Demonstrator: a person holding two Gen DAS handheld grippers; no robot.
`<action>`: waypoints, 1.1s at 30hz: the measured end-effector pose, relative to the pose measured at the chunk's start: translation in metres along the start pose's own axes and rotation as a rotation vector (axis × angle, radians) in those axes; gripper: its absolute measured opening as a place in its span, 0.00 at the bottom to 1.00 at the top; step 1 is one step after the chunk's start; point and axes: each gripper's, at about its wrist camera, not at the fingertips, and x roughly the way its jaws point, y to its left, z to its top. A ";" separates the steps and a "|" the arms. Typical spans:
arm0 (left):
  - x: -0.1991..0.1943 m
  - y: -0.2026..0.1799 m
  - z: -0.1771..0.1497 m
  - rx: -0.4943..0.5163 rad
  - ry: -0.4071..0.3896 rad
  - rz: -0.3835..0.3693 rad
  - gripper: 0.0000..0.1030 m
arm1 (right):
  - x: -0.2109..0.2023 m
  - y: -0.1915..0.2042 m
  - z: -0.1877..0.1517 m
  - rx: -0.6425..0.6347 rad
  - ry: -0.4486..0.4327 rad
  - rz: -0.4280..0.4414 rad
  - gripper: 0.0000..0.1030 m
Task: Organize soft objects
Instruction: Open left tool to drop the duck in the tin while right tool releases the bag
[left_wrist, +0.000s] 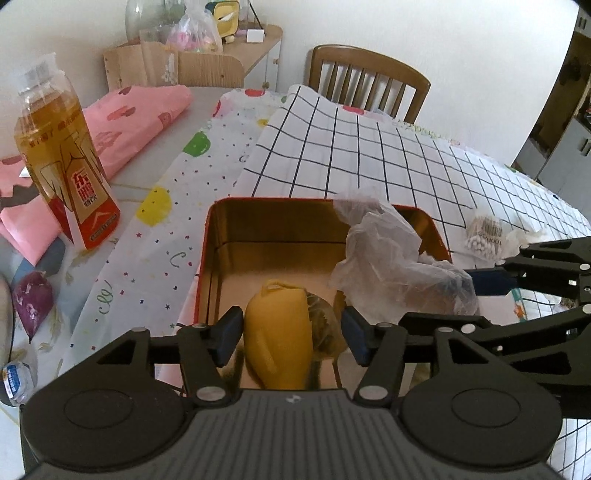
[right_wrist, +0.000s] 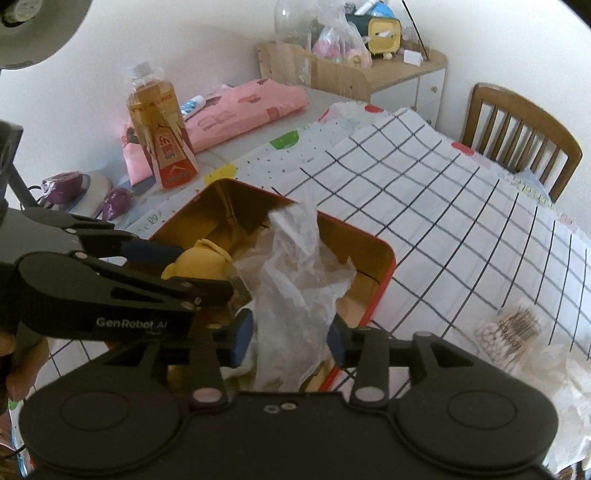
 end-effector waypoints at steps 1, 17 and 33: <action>-0.002 0.000 0.000 0.005 -0.006 -0.001 0.58 | -0.003 0.001 0.000 -0.004 -0.007 0.000 0.48; -0.048 -0.004 -0.005 0.049 -0.093 -0.005 0.64 | -0.054 0.004 -0.011 0.046 -0.109 0.017 0.64; -0.103 -0.039 -0.018 0.132 -0.192 -0.079 0.79 | -0.132 0.009 -0.046 0.139 -0.269 -0.021 0.77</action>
